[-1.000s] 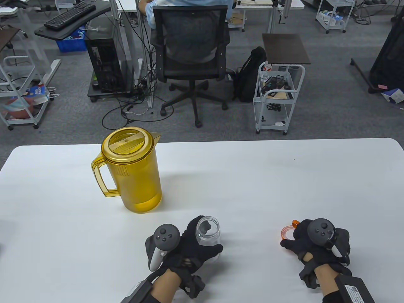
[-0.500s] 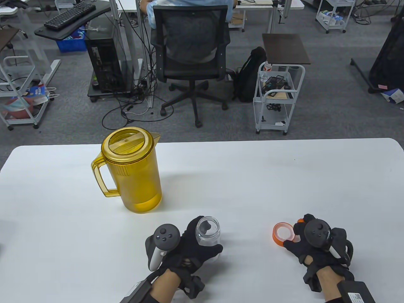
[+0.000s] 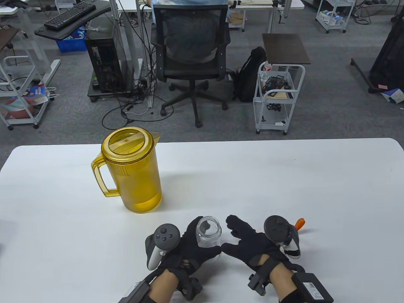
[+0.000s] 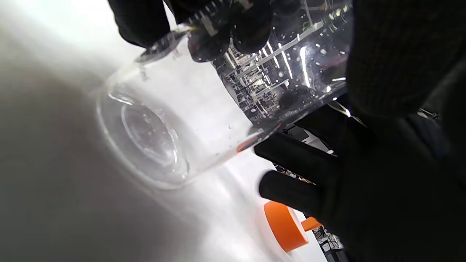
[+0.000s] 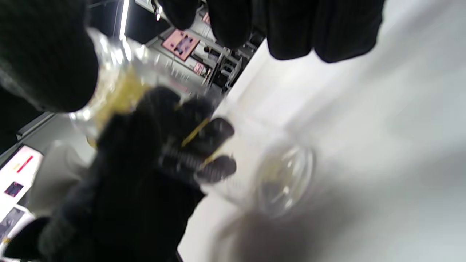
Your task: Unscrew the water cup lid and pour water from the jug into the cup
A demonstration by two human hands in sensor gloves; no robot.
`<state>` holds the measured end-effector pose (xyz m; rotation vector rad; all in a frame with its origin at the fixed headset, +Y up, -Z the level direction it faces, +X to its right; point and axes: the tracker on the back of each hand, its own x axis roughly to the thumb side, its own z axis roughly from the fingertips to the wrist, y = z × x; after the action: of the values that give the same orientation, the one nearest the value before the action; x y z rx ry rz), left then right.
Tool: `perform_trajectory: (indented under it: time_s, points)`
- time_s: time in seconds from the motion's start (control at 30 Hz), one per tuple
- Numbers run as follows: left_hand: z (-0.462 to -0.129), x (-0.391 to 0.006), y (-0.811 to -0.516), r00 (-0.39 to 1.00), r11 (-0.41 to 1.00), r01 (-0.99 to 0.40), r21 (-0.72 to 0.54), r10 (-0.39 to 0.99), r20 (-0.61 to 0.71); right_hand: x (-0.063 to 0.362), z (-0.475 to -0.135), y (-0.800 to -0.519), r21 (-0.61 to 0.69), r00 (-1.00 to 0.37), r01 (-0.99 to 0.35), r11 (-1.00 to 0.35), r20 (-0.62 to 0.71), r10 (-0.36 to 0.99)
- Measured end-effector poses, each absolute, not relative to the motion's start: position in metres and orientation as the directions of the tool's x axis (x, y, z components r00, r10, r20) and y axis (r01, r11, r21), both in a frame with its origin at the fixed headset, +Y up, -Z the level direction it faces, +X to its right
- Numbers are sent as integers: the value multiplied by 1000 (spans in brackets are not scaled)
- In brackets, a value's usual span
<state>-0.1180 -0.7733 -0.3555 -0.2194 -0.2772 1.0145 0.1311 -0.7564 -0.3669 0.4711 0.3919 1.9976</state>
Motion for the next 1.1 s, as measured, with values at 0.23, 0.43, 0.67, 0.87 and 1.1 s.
perform_trajectory:
  time_s: [0.23, 0.43, 0.67, 0.87, 1.1]
  points:
    - [-355, -120, -773, 519, 539, -782, -313, 841, 152, 103, -367, -771, 485, -334, -796, -362, 147, 931]
    - [-354, -122, -773, 528, 553, -769, -319, 832, 169, 96, -368, -778, 452, -299, -833, -320, 120, 947]
    - [-356, -124, -772, 560, 596, -719, -358, 801, 209, 98, -370, -777, 424, -296, -845, -326, 136, 945]
    - [-356, -144, -759, 761, 758, -526, -385, 622, 186, 102, -370, -775, 392, -294, -852, -346, 187, 937]
    - [-355, -217, -702, 723, 726, -687, 34, 678, 131, 101, -369, -776, 383, -292, -856, -348, 198, 936]
